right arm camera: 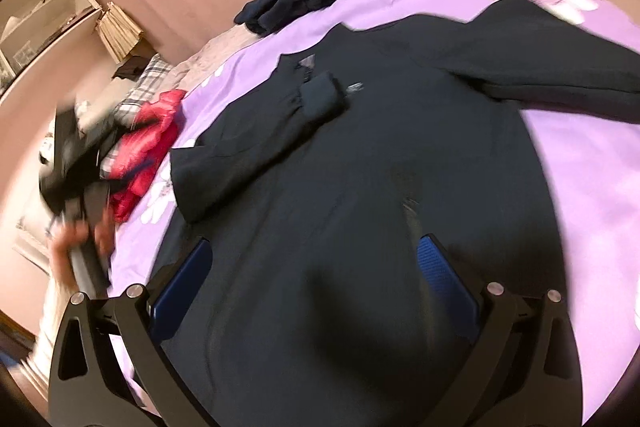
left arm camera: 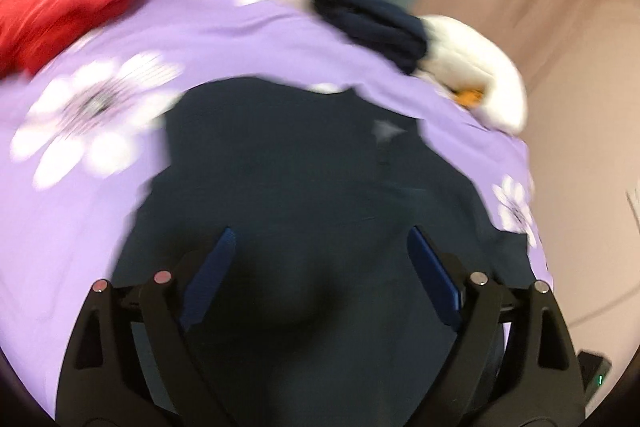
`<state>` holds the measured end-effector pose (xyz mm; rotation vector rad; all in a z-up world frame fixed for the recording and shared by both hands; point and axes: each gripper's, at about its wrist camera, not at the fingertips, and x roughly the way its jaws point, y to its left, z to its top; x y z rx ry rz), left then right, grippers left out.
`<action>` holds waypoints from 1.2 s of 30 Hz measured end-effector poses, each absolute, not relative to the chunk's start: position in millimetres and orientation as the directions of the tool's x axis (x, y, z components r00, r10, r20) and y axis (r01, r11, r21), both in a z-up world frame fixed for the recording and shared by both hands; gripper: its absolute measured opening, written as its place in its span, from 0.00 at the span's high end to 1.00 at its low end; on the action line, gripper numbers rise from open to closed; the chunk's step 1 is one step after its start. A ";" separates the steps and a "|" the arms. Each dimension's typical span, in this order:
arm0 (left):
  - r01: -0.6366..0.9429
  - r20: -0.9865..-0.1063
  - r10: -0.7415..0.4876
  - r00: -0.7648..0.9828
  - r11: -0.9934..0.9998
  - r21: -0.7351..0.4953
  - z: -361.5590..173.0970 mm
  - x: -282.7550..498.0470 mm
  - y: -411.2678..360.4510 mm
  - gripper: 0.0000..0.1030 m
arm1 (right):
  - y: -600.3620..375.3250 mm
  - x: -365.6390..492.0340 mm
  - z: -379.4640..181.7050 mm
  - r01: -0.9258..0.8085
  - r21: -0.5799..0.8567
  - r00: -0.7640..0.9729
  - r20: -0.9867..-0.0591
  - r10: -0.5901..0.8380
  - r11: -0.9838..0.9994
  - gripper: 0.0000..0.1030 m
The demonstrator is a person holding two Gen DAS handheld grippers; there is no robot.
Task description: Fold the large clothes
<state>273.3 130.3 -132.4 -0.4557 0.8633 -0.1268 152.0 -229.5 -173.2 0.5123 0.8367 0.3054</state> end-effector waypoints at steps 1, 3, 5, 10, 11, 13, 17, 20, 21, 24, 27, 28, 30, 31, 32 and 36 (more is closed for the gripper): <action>-0.106 -0.711 -0.288 0.641 0.884 -0.454 -142.2 268.7 147.3 0.14 | -227.8 164.2 -175.5 -0.061 0.563 0.627 -0.621 0.471 0.824 0.01; -0.160 -0.724 -0.297 0.622 0.857 -0.489 -160.5 258.9 176.7 0.14 | -219.7 199.5 -182.0 -0.062 0.588 0.594 -0.628 0.504 0.806 0.01; -0.201 -0.725 -0.319 0.611 0.823 -0.532 -177.8 251.2 199.3 0.14 | -214.0 230.4 -186.7 -0.044 0.578 0.589 -0.644 0.488 0.815 0.01; -0.240 -0.690 -0.425 0.586 0.722 -0.649 -208.1 244.7 227.5 0.14 | -202.9 307.5 -193.6 0.003 0.562 0.597 -0.665 0.449 0.827 0.01; -0.239 -0.667 -0.463 0.584 0.688 -0.686 -213.8 247.4 229.0 0.14 | -201.6 317.2 -196.3 0.017 0.565 0.591 -0.671 0.448 0.825 0.01; -0.244 -0.628 -0.513 0.585 0.627 -0.739 -222.4 253.9 230.3 0.14 | -197.8 337.0 -206.1 0.070 0.561 0.576 -0.697 0.426 0.825 0.01; -0.260 -0.581 -0.540 0.609 0.557 -0.789 -234.6 268.0 229.3 0.13 | -191.6 353.9 -222.9 0.147 0.554 0.572 -0.724 0.386 0.819 0.59; -0.281 -0.537 -0.553 0.637 0.482 -0.830 -244.9 283.2 229.7 0.11 | -196.1 360.3 -225.5 0.158 0.545 0.583 -0.725 0.367 0.823 0.86; -0.281 -0.526 -0.549 0.650 0.469 -0.837 -245.6 289.0 229.8 0.11 | -198.9 360.0 -223.7 0.155 0.555 0.593 -0.714 0.372 0.817 0.88; -0.272 -0.499 -0.542 0.676 0.446 -0.853 -244.8 306.1 229.2 0.10 | -213.8 350.3 -202.6 0.137 0.567 0.666 -0.660 0.348 0.812 0.91; -0.264 -0.459 -0.569 0.683 0.393 -0.880 -247.6 326.2 225.1 0.07 | -237.4 336.4 -181.9 0.154 0.571 0.732 -0.614 0.296 0.806 0.91; -0.268 -0.453 -0.573 0.683 0.381 -0.885 -248.8 333.9 222.7 0.07 | -246.6 329.0 -175.4 0.162 0.552 0.747 -0.610 0.263 0.818 0.91; -0.278 -0.446 -0.564 0.695 0.361 -0.890 -248.7 344.4 224.0 0.07 | -256.6 321.7 -170.3 0.181 0.526 0.763 -0.608 0.219 0.831 0.91; -0.286 -0.446 -0.555 0.702 0.354 -0.891 -248.0 347.7 226.2 0.07 | -262.6 316.9 -168.9 0.192 0.522 0.770 -0.605 0.202 0.831 0.91; -0.297 -0.444 -0.542 0.713 0.340 -0.892 -247.3 352.3 229.8 0.07 | -270.6 310.5 -168.5 0.211 0.526 0.777 -0.602 0.186 0.824 0.91; -0.315 -0.424 -0.533 0.733 0.287 -0.905 -249.4 353.7 240.0 0.07 | -282.0 299.4 -183.9 0.265 0.522 0.757 -0.634 0.161 0.811 0.91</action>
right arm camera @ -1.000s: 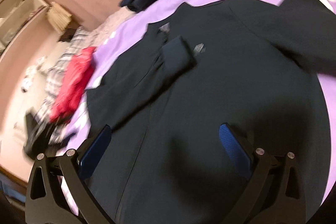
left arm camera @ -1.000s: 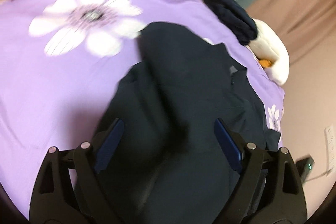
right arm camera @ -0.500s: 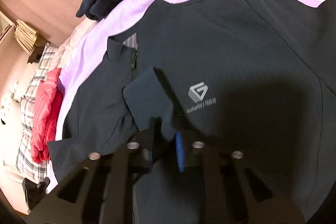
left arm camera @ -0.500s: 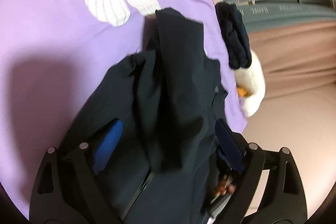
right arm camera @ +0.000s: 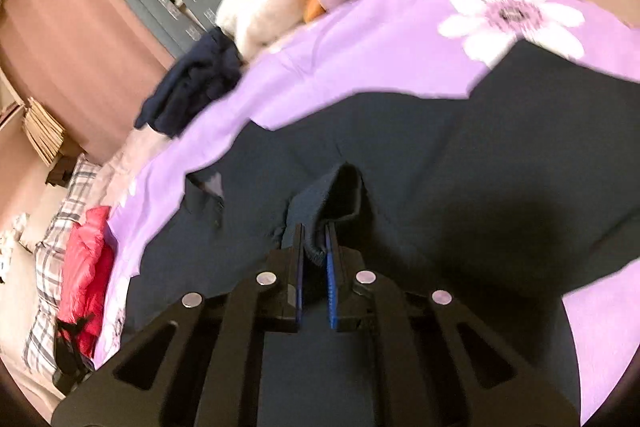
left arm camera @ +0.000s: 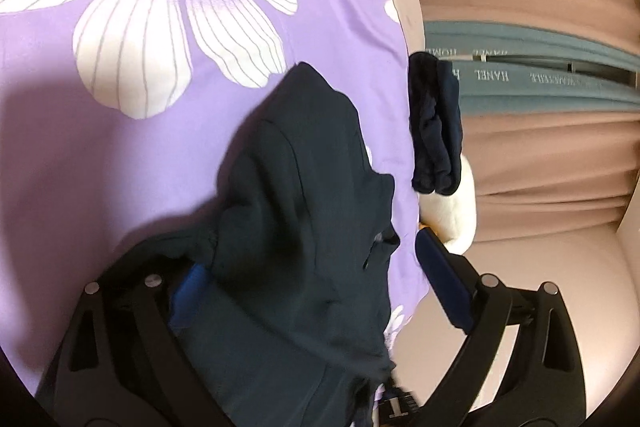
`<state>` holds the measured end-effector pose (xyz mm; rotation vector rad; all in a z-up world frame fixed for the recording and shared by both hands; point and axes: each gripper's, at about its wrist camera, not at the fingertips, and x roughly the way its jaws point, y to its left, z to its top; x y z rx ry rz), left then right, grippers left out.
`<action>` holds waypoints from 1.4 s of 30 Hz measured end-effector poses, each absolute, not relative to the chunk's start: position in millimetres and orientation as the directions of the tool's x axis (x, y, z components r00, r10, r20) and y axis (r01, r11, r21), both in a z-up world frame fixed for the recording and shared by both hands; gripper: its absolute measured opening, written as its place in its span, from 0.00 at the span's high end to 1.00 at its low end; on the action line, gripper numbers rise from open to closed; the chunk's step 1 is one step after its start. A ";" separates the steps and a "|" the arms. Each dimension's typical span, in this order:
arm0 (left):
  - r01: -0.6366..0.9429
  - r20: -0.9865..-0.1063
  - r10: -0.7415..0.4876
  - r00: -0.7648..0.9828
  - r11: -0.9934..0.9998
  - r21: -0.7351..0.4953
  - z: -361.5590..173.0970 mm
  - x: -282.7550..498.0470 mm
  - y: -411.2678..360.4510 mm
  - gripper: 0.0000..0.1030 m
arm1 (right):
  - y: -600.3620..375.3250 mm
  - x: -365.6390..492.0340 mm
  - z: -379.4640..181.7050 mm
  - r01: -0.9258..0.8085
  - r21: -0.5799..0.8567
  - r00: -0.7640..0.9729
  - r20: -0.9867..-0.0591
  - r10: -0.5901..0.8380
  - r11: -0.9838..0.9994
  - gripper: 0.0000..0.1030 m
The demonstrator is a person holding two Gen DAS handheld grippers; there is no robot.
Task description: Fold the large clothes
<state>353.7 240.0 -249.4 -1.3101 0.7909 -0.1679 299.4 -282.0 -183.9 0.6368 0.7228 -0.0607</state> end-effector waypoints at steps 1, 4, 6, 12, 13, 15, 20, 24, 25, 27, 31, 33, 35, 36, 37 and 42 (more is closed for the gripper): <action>-0.311 -0.427 -0.526 0.735 0.298 -0.902 -249.0 351.6 241.4 0.07 | -279.3 298.0 -192.1 0.274 0.501 0.734 -0.660 0.158 0.821 0.91; -0.317 -0.486 -0.504 0.714 0.386 -0.866 -245.7 346.4 243.5 0.07 | -271.0 292.2 -204.4 0.272 0.488 0.703 -0.689 0.175 0.829 0.91; -0.313 -0.523 -0.507 0.685 0.443 -0.840 -243.2 345.4 243.9 0.07 | -270.3 289.3 -208.5 0.263 0.493 0.690 -0.697 0.195 0.829 0.91; -0.231 -0.674 -0.409 0.615 0.724 -0.650 -206.6 328.3 239.2 0.07 | -279.7 284.0 -187.9 0.241 0.459 0.705 -0.689 0.171 0.855 0.73; -0.214 -0.683 -0.393 0.616 0.751 -0.625 -201.5 322.7 239.7 0.07 | -278.7 282.3 -182.2 0.229 0.444 0.717 -0.679 0.159 0.866 0.68; -0.182 -0.703 -0.347 0.621 0.809 -0.559 -188.6 321.4 232.8 0.07 | -270.8 281.6 -169.1 0.176 0.389 0.737 -0.661 0.140 0.904 0.65; -0.066 -0.745 -0.266 0.611 0.921 -0.383 -172.6 329.6 185.2 0.25 | -209.7 295.4 -159.0 -0.035 0.231 0.719 -0.670 0.185 0.972 0.65; -0.001 -0.802 -0.227 0.553 0.962 -0.273 -185.4 343.5 143.5 0.55 | -150.7 313.4 -171.3 -0.170 0.138 0.679 -0.701 0.218 0.976 0.66; 0.000 -0.810 -0.210 0.548 0.968 -0.251 -189.2 345.4 138.3 0.56 | -142.5 317.4 -174.4 -0.183 0.131 0.671 -0.708 0.221 0.974 0.66; 0.009 -0.827 -0.175 0.534 0.979 -0.202 -200.3 349.3 130.6 0.56 | -124.1 326.3 -185.6 -0.219 0.117 0.637 -0.735 0.232 0.969 0.67; 0.012 -0.855 -0.133 0.501 0.989 -0.147 -219.5 350.8 134.3 0.56 | -109.7 334.0 -210.8 -0.241 0.027 0.576 -0.800 0.165 0.970 0.68; 0.027 -0.851 -0.134 0.508 0.990 -0.140 -220.2 349.0 135.7 0.56 | -120.3 332.6 -218.4 -0.229 0.007 0.572 -0.808 0.140 0.973 0.68; 0.038 -0.852 -0.123 0.509 0.992 -0.121 -220.6 348.2 134.9 0.56 | -137.6 330.8 -220.0 -0.194 0.029 0.581 -0.802 0.138 0.981 0.70; 0.040 -0.852 -0.120 0.509 0.993 -0.115 -221.0 349.1 133.2 0.56 | -145.1 332.1 -219.6 -0.172 0.039 0.583 -0.801 0.134 0.984 0.71; 0.042 -0.852 -0.116 0.510 0.993 -0.109 -221.8 349.0 132.8 0.56 | -156.3 332.5 -218.5 -0.143 0.040 0.589 -0.799 0.118 0.989 0.71; 0.043 -0.852 -0.103 0.513 0.995 -0.095 -221.4 347.2 128.6 0.56 | -189.5 331.2 -214.3 -0.070 0.100 0.595 -0.795 0.122 0.993 0.85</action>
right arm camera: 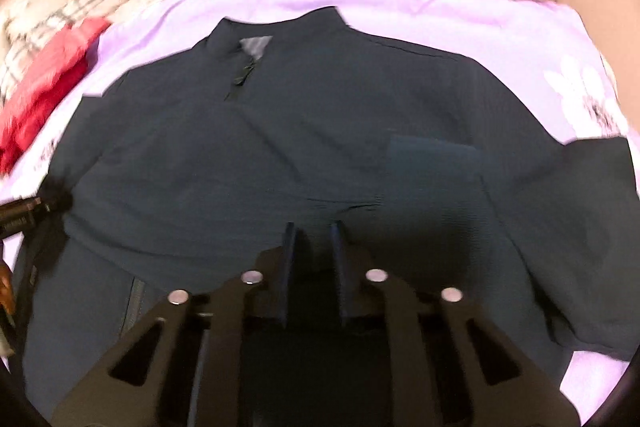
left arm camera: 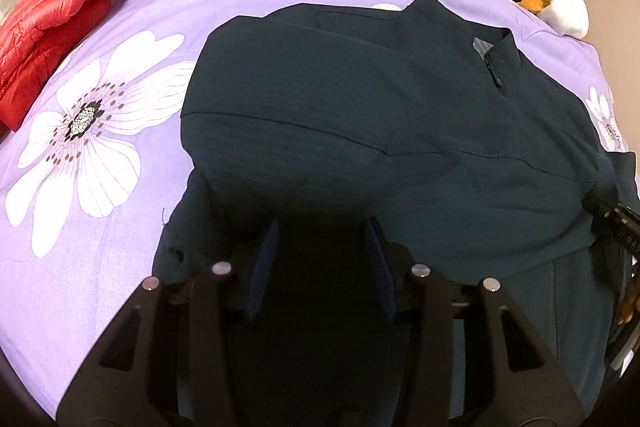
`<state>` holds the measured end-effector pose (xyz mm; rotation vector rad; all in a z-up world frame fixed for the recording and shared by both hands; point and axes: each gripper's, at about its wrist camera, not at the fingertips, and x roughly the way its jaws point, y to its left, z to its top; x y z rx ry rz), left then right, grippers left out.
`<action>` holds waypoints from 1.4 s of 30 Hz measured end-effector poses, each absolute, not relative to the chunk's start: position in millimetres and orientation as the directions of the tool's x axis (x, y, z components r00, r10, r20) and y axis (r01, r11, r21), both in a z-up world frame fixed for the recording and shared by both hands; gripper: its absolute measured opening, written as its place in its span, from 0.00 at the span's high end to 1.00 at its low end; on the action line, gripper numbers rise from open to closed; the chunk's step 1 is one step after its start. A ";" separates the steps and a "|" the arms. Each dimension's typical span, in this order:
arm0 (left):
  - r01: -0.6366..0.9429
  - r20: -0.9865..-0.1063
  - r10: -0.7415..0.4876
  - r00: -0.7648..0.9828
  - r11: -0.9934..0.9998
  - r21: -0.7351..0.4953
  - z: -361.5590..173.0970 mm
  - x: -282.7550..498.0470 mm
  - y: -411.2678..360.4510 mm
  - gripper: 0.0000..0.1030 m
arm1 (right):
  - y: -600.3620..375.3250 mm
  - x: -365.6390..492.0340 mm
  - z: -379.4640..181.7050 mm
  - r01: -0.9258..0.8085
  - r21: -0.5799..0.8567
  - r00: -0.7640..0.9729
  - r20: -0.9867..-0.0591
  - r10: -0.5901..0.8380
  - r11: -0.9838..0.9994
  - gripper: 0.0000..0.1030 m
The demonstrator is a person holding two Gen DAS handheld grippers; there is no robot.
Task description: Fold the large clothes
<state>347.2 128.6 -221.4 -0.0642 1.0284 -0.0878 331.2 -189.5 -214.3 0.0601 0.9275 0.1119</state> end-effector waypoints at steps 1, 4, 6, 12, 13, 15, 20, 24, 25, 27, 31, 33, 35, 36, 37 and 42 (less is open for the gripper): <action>0.044 -0.852 -0.100 0.513 0.995 -0.091 -221.2 346.9 127.9 0.56 | -194.2 331.5 -212.0 -0.054 0.126 0.596 -0.792 0.133 0.991 0.85; 0.045 -0.854 -0.090 0.512 0.996 -0.079 -221.6 347.1 125.9 0.55 | -192.1 328.2 -206.0 -0.035 0.151 0.615 -0.776 0.140 0.988 0.78; 0.046 -0.855 -0.086 0.511 0.996 -0.072 -222.0 347.4 124.7 0.55 | -190.1 326.1 -198.0 -0.035 0.158 0.651 -0.746 0.142 0.987 0.61; 0.045 -0.856 -0.078 0.512 0.997 -0.064 -223.8 346.9 123.3 0.54 | -197.9 339.2 -199.9 0.008 0.100 0.640 -0.765 0.072 0.995 0.56; 0.045 -0.856 -0.079 0.512 0.997 -0.065 -224.1 346.8 123.0 0.53 | -201.9 341.1 -204.9 0.019 0.082 0.625 -0.779 0.052 0.996 0.56; 0.049 -0.856 -0.077 0.511 0.997 -0.061 -224.5 346.7 121.8 0.52 | -209.7 342.1 -212.1 0.042 0.051 0.608 -0.794 0.015 0.998 0.56; 0.056 -0.857 -0.077 0.510 0.997 -0.056 -225.7 346.7 120.2 0.50 | -227.3 336.4 -207.1 0.097 0.087 0.616 -0.788 0.009 0.991 0.57; 0.058 -0.857 -0.078 0.509 0.997 -0.056 -225.7 347.0 120.3 0.49 | -212.7 326.0 -190.9 0.058 0.047 0.659 -0.752 -0.003 0.997 0.57; 0.059 -0.857 -0.078 0.509 0.997 -0.056 -225.7 346.8 119.7 0.49 | -205.0 320.1 -185.1 0.018 0.043 0.680 -0.733 0.019 0.999 0.56; 0.058 -0.857 -0.079 0.509 0.997 -0.057 -226.0 347.1 119.0 0.48 | -193.3 312.6 -180.6 -0.048 0.046 0.696 -0.715 0.067 0.998 0.55; 0.059 -0.859 -0.075 0.507 0.997 -0.052 -225.9 347.4 118.8 0.48 | -181.0 313.9 -197.8 -0.100 0.004 0.644 -0.762 0.068 0.995 0.55; 0.065 -0.861 -0.073 0.504 0.997 -0.047 -225.8 348.1 118.2 0.48 | -186.6 316.3 -213.3 -0.079 -0.008 0.606 -0.794 0.042 0.997 0.55; 0.067 -0.863 -0.070 0.500 0.997 -0.042 -226.0 348.2 117.9 0.47 | -194.3 314.1 -215.4 -0.071 -0.001 0.616 -0.787 0.043 0.997 0.55; 0.065 -0.865 -0.068 0.498 0.997 -0.040 -226.1 347.8 117.2 0.47 | -197.1 313.1 -215.0 -0.063 -0.006 0.618 -0.785 0.034 0.998 0.55; 0.063 -0.867 -0.065 0.494 0.997 -0.039 -225.9 347.3 116.8 0.47 | -199.7 312.0 -214.2 -0.053 -0.011 0.619 -0.785 0.024 0.999 0.54; 0.052 -0.869 -0.059 0.492 0.998 -0.038 -217.6 335.6 115.4 0.38 | -209.3 298.0 -203.9 -0.007 0.014 0.626 -0.780 0.016 1.000 0.50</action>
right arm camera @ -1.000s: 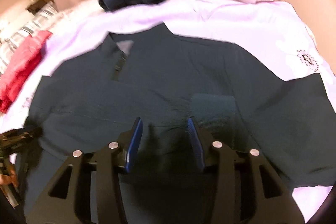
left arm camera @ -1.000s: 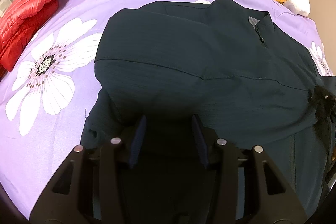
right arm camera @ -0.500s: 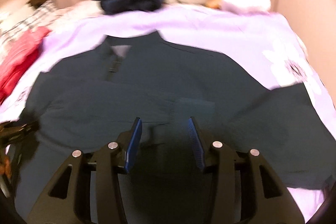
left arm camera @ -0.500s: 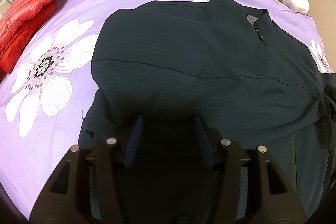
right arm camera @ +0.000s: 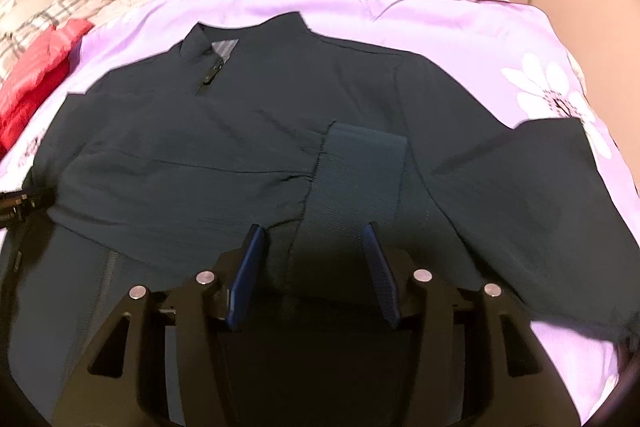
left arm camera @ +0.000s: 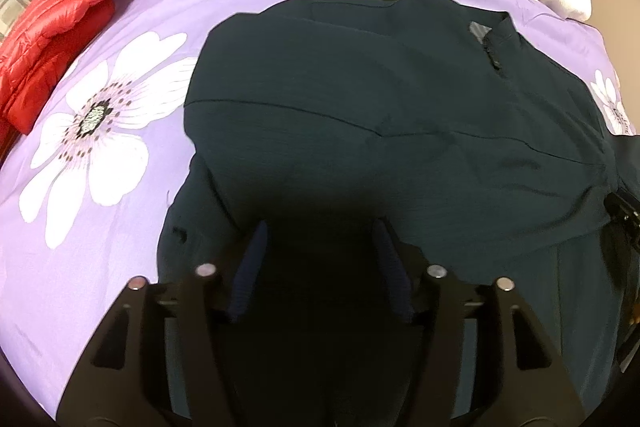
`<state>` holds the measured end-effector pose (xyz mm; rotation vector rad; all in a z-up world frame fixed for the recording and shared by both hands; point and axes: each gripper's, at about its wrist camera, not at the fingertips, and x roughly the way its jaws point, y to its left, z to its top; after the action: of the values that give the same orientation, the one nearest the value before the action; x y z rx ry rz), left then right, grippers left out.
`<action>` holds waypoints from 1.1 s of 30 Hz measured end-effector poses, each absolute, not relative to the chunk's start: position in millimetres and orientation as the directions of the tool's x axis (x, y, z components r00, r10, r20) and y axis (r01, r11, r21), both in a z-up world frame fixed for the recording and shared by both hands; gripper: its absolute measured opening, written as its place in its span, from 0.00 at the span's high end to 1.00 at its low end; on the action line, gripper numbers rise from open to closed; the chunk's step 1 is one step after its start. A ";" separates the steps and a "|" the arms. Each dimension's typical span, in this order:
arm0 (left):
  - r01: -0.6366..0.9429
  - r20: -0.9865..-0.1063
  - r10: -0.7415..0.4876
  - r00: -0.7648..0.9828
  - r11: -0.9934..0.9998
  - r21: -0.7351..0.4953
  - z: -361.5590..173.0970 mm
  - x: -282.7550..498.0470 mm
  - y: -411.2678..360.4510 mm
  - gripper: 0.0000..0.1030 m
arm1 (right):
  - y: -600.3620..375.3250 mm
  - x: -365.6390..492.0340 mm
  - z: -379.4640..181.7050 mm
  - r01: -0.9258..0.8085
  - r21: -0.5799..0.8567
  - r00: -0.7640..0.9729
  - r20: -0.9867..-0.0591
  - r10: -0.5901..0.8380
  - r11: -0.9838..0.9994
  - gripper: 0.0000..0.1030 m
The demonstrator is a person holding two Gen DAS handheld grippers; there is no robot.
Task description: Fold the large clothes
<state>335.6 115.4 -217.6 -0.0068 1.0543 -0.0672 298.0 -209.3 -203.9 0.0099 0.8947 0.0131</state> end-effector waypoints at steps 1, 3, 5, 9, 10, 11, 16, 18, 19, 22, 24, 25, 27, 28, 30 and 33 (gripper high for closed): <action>0.058 -0.865 -0.055 0.499 0.998 -0.030 -214.6 330.6 113.7 0.35 | -208.8 294.0 -201.7 -0.003 0.018 0.632 -0.775 0.016 1.000 0.49; 0.071 -0.852 -0.039 0.522 0.997 -0.002 -205.2 318.0 108.6 0.26 | -211.2 280.2 -190.7 0.000 0.030 0.654 -0.756 0.023 1.000 0.48; 0.075 -0.831 -0.031 0.555 0.997 0.013 -193.3 303.4 104.3 0.13 | -213.6 269.1 -182.6 0.000 0.057 0.666 -0.745 0.042 0.998 0.48; 0.086 -0.806 -0.048 0.590 0.996 0.004 -172.5 273.8 95.0 0.05 | -222.9 237.9 -167.5 0.007 0.142 0.683 -0.724 0.099 0.990 0.34; 0.091 -0.803 -0.051 0.594 0.996 0.004 -169.3 267.9 92.1 0.05 | -224.9 228.1 -164.0 0.009 0.161 0.688 -0.717 0.111 0.987 0.32; 0.100 -0.798 -0.057 0.599 0.995 0.004 -165.0 259.9 88.1 0.03 | -226.6 219.4 -161.8 0.011 0.176 0.690 -0.713 0.120 0.984 0.32; 0.138 -0.783 -0.081 0.617 0.990 0.006 -144.0 214.2 68.7 0.02 | -235.6 174.4 -156.4 0.026 0.250 0.688 -0.707 0.164 0.968 0.18; 0.138 -0.789 -0.092 0.608 0.990 -0.010 -140.0 196.5 64.7 0.02 | -238.9 155.8 -156.2 0.034 0.278 0.681 -0.709 0.181 0.960 0.13; 0.132 -0.789 -0.098 0.607 0.991 -0.022 -138.4 187.6 62.7 0.02 | -240.7 146.5 -155.8 0.038 0.293 0.678 -0.710 0.191 0.955 0.09; 0.118 -0.788 -0.122 0.604 0.991 -0.063 -132.4 161.1 57.9 0.02 | -245.1 122.5 -154.9 0.055 0.346 0.672 -0.707 0.222 0.937 0.07; 0.113 -0.791 -0.136 0.597 0.990 -0.085 -129.1 146.7 55.9 0.02 | -247.4 106.5 -152.2 0.062 0.372 0.673 -0.701 0.236 0.926 0.07; 0.111 -0.790 -0.135 0.598 0.990 -0.085 -127.2 141.5 55.2 0.02 | -248.3 100.4 -150.5 0.067 0.381 0.676 -0.697 0.239 0.922 0.06; 0.106 -0.781 -0.133 0.611 0.991 -0.085 -120.9 128.3 53.3 0.02 | -251.6 85.2 -145.1 0.068 0.416 0.687 -0.679 0.260 0.907 0.01; 0.107 -0.776 -0.135 0.616 0.990 -0.087 -117.6 122.9 52.1 0.02 | -252.9 80.3 -143.1 0.070 0.432 0.687 -0.674 0.270 0.899 0.01; 0.118 -0.766 -0.149 0.625 0.988 -0.096 -110.2 111.6 49.3 0.02 | -257.0 68.8 -137.5 0.066 0.463 0.698 -0.654 0.291 0.884 0.01; 0.136 -0.760 -0.173 0.627 0.984 -0.111 -104.0 99.5 45.1 0.02 | -265.9 54.8 -132.6 0.072 0.495 0.713 -0.632 0.303 0.866 0.01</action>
<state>99.5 45.1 -104.0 -0.0447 0.8756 -0.1770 54.8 -265.9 -132.6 0.5210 0.7748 0.1345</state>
